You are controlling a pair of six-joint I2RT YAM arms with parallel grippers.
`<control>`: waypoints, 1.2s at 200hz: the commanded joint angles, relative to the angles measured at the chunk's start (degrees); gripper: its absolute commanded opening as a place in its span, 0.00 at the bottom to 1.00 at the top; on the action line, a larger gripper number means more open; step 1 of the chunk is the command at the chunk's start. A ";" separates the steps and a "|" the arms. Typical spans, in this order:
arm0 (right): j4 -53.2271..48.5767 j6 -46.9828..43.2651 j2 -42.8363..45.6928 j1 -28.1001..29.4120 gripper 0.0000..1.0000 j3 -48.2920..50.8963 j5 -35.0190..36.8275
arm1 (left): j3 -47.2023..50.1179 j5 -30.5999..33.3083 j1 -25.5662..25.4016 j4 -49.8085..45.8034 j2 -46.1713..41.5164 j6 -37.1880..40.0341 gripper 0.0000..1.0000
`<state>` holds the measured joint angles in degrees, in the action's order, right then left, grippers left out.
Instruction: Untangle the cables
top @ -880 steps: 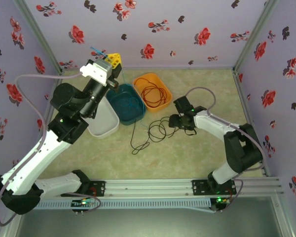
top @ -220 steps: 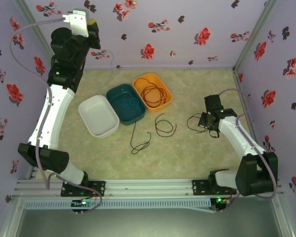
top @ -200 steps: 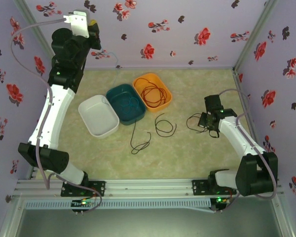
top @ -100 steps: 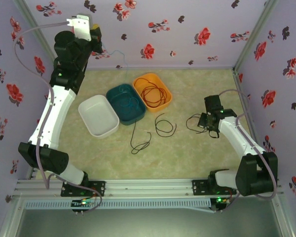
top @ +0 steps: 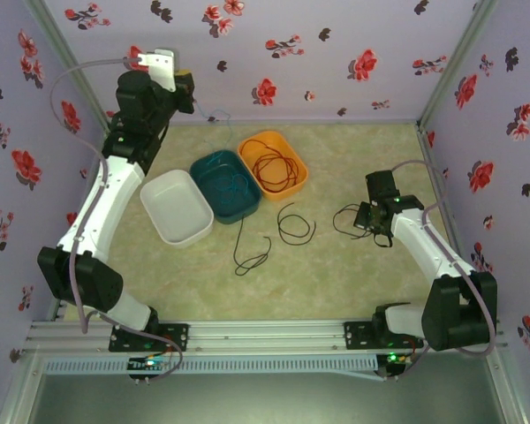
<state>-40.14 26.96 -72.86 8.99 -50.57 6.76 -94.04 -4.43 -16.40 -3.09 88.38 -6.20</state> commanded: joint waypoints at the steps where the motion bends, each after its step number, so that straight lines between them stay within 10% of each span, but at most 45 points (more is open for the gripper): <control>1: 1.12 -0.51 0.09 -0.17 0.00 0.29 -0.35 | 1.23 -2.08 -1.67 0.27 -2.57 -1.60 0.00; 131: 1.56 -0.07 1.13 0.06 0.00 0.20 -2.61 | 16.53 2.67 -11.48 -1.56 -14.03 -3.08 0.00; 240: 2.42 0.35 1.97 1.55 0.00 0.73 -2.98 | 10.77 13.57 -8.44 -14.07 4.56 1.60 0.00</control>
<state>-38.83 27.00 -71.88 10.04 -50.54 4.23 -79.66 5.96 -25.87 -12.91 90.00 -6.07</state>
